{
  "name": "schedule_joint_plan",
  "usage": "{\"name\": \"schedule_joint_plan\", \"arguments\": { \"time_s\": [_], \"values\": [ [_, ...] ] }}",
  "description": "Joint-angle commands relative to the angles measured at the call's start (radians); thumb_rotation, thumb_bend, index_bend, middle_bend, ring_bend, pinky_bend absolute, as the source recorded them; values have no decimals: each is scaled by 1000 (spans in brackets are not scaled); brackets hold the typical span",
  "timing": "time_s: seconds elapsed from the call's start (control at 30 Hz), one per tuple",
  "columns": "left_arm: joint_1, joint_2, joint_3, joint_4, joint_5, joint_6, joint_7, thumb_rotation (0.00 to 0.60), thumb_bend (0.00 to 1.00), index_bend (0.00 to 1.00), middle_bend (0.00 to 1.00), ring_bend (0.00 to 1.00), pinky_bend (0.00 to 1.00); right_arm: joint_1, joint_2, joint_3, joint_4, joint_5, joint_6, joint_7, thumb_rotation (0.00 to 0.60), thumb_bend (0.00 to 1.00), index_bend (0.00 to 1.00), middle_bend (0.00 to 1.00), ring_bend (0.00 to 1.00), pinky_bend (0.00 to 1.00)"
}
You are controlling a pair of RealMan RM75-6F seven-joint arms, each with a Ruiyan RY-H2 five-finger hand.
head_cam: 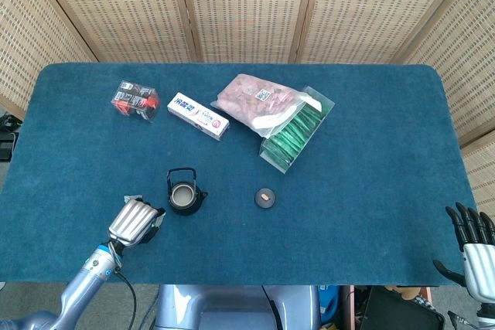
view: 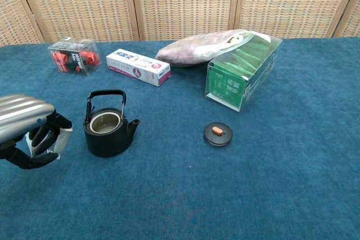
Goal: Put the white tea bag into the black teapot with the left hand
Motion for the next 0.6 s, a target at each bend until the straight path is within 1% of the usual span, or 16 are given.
{"name": "schedule_joint_plan", "arguments": {
  "time_s": [0.03,0.4,0.6],
  "values": [
    [9,29,-9,-28,58,54,-28,600,574,665,710,601,513,1,-1,0,1,-2,0,1,600,71,92,118,0,84],
    [20,91,-46,-87,220,190,-116,600,575,665,718,602,513,0,-2,-2,-1,-4,0,1,600,71,91,118,0,84],
    [12,106,-72,-109,260,218,-136,600,574,665,719,601,513,-5,-1,-3,-4,-2,4,-1,600,71,92,117,0,84]
  ]
}}
